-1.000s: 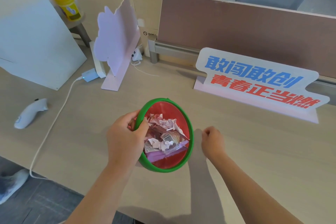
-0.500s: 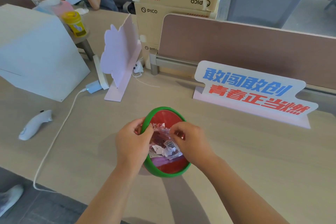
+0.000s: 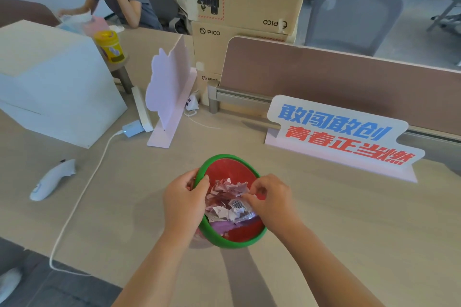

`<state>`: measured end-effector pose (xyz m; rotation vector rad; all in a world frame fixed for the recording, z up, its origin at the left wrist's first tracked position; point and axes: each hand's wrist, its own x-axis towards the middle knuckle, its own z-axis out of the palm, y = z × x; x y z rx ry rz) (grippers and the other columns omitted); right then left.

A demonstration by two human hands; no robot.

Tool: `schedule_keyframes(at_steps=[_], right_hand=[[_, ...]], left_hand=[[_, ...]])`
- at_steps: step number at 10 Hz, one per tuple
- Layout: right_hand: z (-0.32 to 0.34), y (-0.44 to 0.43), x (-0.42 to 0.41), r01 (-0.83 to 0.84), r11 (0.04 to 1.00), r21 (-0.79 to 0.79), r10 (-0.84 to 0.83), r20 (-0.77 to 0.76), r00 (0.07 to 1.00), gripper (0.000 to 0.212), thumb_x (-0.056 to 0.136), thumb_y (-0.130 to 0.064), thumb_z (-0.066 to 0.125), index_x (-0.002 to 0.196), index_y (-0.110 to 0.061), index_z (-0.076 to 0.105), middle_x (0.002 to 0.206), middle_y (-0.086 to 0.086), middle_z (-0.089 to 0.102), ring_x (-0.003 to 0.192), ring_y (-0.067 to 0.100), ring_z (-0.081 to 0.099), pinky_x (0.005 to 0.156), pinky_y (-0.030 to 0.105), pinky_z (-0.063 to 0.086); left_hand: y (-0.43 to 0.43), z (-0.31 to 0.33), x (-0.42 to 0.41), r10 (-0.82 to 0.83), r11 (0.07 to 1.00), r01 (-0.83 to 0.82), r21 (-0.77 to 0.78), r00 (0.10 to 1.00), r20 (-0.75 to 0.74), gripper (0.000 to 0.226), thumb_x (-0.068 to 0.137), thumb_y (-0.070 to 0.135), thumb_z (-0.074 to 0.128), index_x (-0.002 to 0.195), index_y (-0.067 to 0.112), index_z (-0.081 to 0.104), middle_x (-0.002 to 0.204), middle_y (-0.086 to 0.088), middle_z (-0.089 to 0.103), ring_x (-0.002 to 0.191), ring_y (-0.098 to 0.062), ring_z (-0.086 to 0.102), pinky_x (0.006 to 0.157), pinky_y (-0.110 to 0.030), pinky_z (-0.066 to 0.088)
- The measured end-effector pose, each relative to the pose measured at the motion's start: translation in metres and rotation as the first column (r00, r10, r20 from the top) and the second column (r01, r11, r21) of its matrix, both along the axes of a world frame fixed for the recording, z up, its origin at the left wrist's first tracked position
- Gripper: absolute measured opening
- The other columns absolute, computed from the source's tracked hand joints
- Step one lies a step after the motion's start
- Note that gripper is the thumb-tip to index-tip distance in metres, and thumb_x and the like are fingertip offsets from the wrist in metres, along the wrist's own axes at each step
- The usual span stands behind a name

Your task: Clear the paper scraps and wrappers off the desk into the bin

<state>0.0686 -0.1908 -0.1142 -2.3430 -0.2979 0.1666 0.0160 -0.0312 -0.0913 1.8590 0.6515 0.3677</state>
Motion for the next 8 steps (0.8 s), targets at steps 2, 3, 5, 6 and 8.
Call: schedule_keyframes(at_steps=[2,3,5,6,8], right_hand=[[-0.008,-0.018,-0.005,0.278,0.956,0.094,-0.276,-0.038,0.960,0.014,0.082,-0.013,0.064,0.088,-0.023,0.056,0.096,-0.003,0.054,0.085,0.013,0.053,0.072,0.025,0.042],[-0.012,-0.028,-0.007,0.357,0.928,0.107,-0.335,-0.184,0.924,0.027,0.085,-0.019,0.061,0.112,-0.019,0.057,0.104,-0.001,0.061,0.090,0.016,0.058,0.078,0.032,0.050],[-0.013,-0.041,-0.010,0.393,0.911,0.122,-0.369,-0.178,0.912,0.020,0.088,-0.015,0.054,0.107,-0.018,0.061,0.089,-0.002,0.063,0.079,0.015,0.060,0.054,0.014,0.038],[-0.010,-0.045,-0.008,0.415,0.902,0.120,-0.387,-0.202,0.900,0.020,0.087,-0.017,0.056,0.106,-0.018,0.063,0.088,-0.003,0.064,0.080,0.016,0.061,0.060,0.024,0.043],[0.007,-0.057,-0.002,0.392,0.913,0.117,-0.369,-0.180,0.912,0.019,0.086,-0.025,0.059,0.103,-0.020,0.065,0.099,0.003,0.065,0.087,0.017,0.061,0.068,0.025,0.041]], left_hand=[[0.001,-0.005,-0.002,0.041,0.991,-0.047,-0.123,0.998,-0.049,0.031,0.086,0.018,0.064,0.062,0.038,0.066,0.064,0.006,0.071,0.074,-0.023,0.068,0.070,-0.038,0.053],[0.000,-0.009,-0.003,0.049,0.972,-0.062,-0.226,0.997,-0.063,0.030,0.087,0.018,0.064,0.062,0.035,0.069,0.066,0.005,0.072,0.078,-0.024,0.069,0.072,-0.037,0.053],[-0.008,-0.016,-0.002,-0.049,0.934,0.015,-0.356,0.995,-0.086,0.028,0.091,0.026,0.061,0.067,0.035,0.072,0.071,0.010,0.075,0.070,-0.010,0.070,0.072,-0.034,0.055],[-0.009,-0.021,0.000,-0.124,0.952,0.084,-0.296,0.985,-0.119,0.022,0.094,0.033,0.056,0.079,0.035,0.072,0.075,0.012,0.075,0.077,-0.009,0.071,0.073,-0.030,0.056],[0.011,-0.005,0.007,-0.227,0.962,0.263,0.072,0.918,-0.325,0.041,0.091,0.047,0.054,0.123,0.023,0.063,0.110,0.000,0.070,0.103,-0.019,0.063,0.089,-0.031,0.046]])
